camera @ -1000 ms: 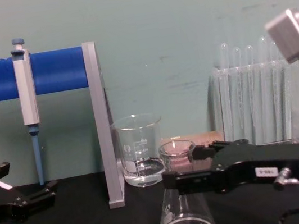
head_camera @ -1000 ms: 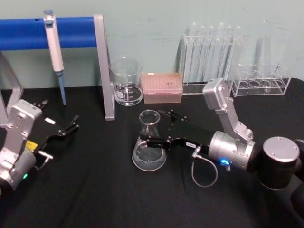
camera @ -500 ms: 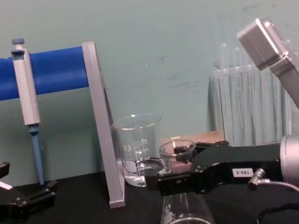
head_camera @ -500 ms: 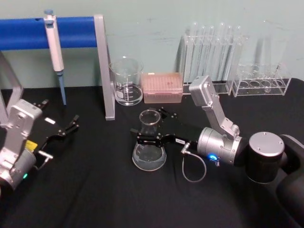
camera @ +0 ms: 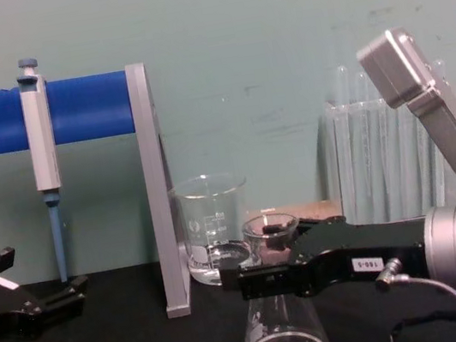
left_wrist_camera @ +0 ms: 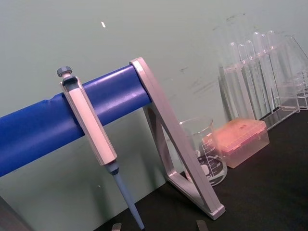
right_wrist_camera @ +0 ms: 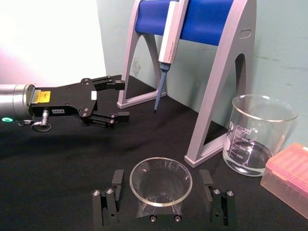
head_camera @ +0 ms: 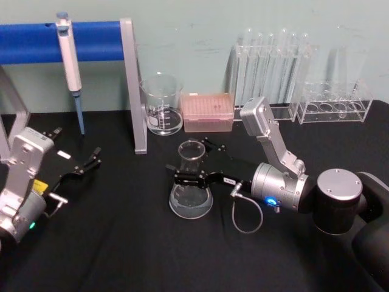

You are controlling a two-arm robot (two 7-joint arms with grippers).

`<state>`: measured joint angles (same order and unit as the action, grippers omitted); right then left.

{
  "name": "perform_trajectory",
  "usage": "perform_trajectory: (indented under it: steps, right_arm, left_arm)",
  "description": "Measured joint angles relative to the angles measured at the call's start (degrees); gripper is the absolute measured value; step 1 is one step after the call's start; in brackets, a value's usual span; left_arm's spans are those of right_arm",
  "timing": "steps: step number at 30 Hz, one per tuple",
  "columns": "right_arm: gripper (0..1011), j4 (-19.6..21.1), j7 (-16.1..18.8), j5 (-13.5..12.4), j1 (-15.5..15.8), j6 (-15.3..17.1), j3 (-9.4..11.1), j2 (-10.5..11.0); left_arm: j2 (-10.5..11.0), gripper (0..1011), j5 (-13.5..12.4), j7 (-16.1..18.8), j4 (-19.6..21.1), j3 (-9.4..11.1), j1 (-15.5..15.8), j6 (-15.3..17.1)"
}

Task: Grasp the erlenmeyer flask with one hand, shake it three times, then place it back.

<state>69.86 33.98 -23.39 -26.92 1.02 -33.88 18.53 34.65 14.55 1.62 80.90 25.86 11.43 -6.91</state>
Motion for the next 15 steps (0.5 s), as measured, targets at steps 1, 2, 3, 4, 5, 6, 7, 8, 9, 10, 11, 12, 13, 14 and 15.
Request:
perform_trajectory:
  steps: [1, 2, 3, 4, 5, 6, 7, 8, 9, 10, 11, 12, 13, 14, 15]
  right_arm:
    - [977, 0.0, 0.0, 0.0, 0.0, 0.0, 0.0, 0.0]
    - [948, 0.0, 0.0, 0.0, 0.0, 0.0, 0.0, 0.0]
    - [934, 0.0, 0.0, 0.0, 0.0, 0.0, 0.0, 0.0]
    - [908, 0.0, 0.0, 0.0, 0.0, 0.0, 0.0, 0.0]
    - [893, 0.0, 0.0, -0.1, 0.0, 0.0, 0.0, 0.0]
    - [863, 0.0, 0.0, -0.1, 0.0, 0.0, 0.0, 0.0]
    - [844, 0.0, 0.0, -0.1, 0.0, 0.0, 0.0, 0.0]
    - [811, 0.0, 0.0, -0.1, 0.0, 0.0, 0.0, 0.0]
    - [776, 0.1, 0.0, -0.1, 0.0, 0.0, 0.0, 0.0]
    - [738, 0.1, 0.0, -0.1, 0.1, 0.0, 0.0, 0.1]
    - [719, 0.1, 0.0, -0.1, 0.1, 0.0, 0.0, 0.1]
    - [706, 0.1, 0.0, -0.1, 0.1, 0.0, 0.1, 0.1]
    - [683, 0.1, 0.0, -0.1, 0.1, 0.1, 0.1, 0.1]
    - [650, 0.1, 0.0, -0.1, 0.1, 0.1, 0.1, 0.1]
    - [600, 0.1, 0.0, -0.1, 0.1, 0.1, 0.1, 0.1]
  left_arm:
    - [0.0, 1001, 0.0, 0.0, 0.0, 0.0, 0.0, 0.0]
    - [0.0, 1001, 0.0, 0.0, 0.0, 0.0, 0.0, 0.0]
    - [0.0, 1001, 0.0, 0.0, 0.0, 0.0, 0.0, 0.0]
    - [0.0, 1001, 0.0, 0.0, 0.0, 0.0, 0.0, 0.0]
    - [0.0, 1001, 0.0, 0.0, 0.0, 0.0, 0.0, 0.0]
    - [0.0, 1000, 0.0, 0.0, 0.0, 0.0, 0.0, 0.0]
    - [0.0, 1001, 0.0, 0.0, 0.0, 0.0, 0.0, 0.0]
    - [0.0, 1001, 0.0, 0.0, 0.0, 0.0, 0.0, 0.0]
    - [0.0, 1001, 0.0, 0.0, 0.0, 0.0, 0.0, 0.0]
    - [0.0, 1001, 0.0, 0.0, 0.0, 0.0, 0.0, 0.0]
    - [0.0, 1001, 0.0, 0.0, 0.0, 0.0, 0.0, 0.0]
    - [0.0, 1001, 0.0, 0.0, 0.0, 0.0, 0.0, 0.0]
    - [0.0, 1001, 0.0, 0.0, 0.0, 0.0, 0.0, 0.0]
    - [0.0, 1001, 0.0, 0.0, 0.0, 0.0, 0.0, 0.0]
    - [0.0, 1001, 0.0, 0.0, 0.0, 0.0, 0.0, 0.0]
